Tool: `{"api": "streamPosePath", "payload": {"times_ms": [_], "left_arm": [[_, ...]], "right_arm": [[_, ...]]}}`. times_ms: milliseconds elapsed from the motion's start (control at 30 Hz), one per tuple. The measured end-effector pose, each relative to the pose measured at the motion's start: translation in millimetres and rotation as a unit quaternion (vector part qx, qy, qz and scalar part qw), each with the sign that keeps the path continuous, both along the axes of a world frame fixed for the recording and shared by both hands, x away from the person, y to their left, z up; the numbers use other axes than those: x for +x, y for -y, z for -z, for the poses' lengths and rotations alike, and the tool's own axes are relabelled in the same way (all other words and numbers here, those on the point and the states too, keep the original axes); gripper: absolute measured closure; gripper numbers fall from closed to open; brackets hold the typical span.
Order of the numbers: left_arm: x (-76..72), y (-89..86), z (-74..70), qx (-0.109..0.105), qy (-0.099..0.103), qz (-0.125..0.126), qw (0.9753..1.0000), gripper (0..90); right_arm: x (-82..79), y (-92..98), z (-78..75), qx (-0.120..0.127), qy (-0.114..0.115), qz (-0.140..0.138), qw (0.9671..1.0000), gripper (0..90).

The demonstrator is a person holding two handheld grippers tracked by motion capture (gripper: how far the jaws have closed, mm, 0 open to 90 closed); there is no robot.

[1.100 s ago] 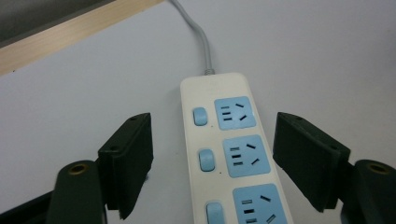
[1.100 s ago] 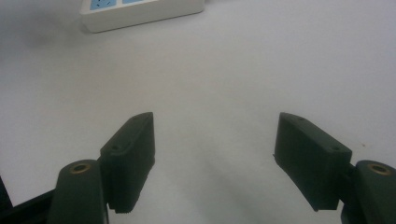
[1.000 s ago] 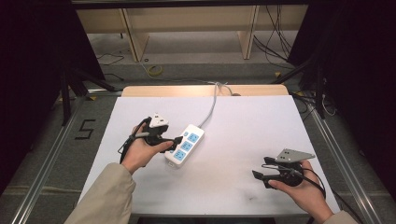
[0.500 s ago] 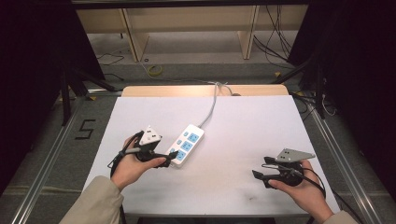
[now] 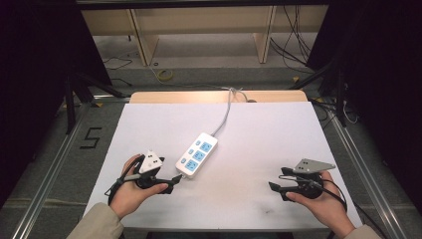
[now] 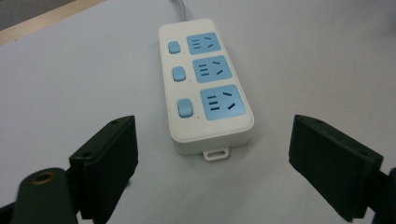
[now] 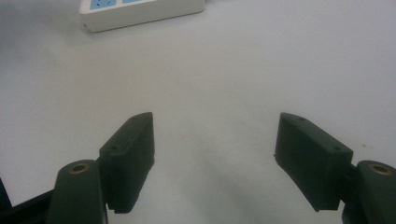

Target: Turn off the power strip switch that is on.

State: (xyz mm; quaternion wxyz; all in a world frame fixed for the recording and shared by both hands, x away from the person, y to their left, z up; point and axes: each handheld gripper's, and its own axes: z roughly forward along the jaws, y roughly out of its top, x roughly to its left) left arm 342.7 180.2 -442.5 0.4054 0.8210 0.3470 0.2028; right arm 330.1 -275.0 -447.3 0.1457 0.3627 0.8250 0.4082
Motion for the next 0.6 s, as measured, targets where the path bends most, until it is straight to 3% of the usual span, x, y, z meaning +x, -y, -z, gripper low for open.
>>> {"api": "streamPosePath", "payload": {"times_ms": [400, 600], "left_arm": [[-8.6, -10.9, 4.9, 0.002, -0.003, -0.015, 0.9999, 15.3], [-7.6, -8.2, 7.7, 0.006, -0.015, -0.001, 0.9999, 15.6]], "right_arm": [[-0.2, -0.6, 0.1, -0.005, 0.0, -0.003, 1.0, 29.1], [0.0, 1.0, -0.1, -0.002, 0.0, -0.001, 1.0, 29.1]]}}
